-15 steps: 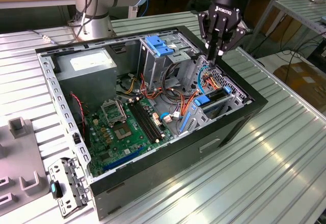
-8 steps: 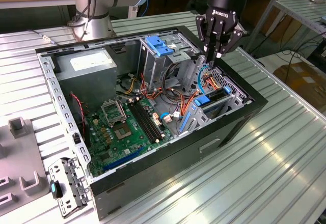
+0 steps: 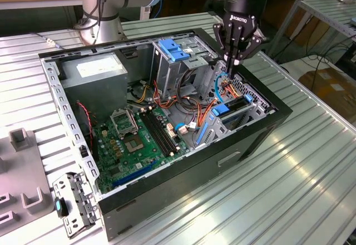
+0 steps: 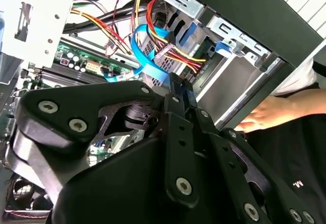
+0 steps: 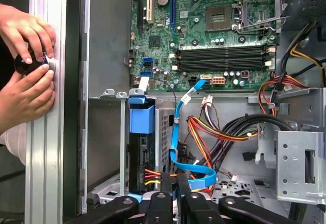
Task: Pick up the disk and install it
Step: 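Insert the second disk wire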
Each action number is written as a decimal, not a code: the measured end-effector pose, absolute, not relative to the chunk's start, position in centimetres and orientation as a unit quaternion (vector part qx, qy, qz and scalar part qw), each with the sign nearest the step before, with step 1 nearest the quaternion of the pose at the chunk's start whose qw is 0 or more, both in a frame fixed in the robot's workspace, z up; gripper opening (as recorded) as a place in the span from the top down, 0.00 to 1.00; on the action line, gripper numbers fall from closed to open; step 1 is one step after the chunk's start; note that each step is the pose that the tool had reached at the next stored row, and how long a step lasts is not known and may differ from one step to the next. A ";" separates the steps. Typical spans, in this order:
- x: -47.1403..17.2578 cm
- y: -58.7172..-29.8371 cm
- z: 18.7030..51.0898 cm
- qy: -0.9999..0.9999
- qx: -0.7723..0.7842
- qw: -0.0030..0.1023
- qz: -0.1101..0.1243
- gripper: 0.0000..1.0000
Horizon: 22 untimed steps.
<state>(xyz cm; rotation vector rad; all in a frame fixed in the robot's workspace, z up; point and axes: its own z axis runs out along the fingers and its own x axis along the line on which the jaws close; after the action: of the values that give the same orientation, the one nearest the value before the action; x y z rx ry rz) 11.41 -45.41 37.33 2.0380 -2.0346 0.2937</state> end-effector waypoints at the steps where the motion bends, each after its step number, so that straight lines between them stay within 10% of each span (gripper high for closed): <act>1: 11.4 -45.4 37.3 -0.697 0.699 0.124 0.101 0.84; 9: 11.4 -45.4 37.0 -0.697 0.698 0.128 0.105 0.70; 22: 11.4 -46.7 36.7 -0.697 0.699 0.120 0.104 0.84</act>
<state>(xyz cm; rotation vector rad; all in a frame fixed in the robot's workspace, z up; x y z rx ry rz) 11.39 -46.73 36.75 2.0432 -2.0364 0.3039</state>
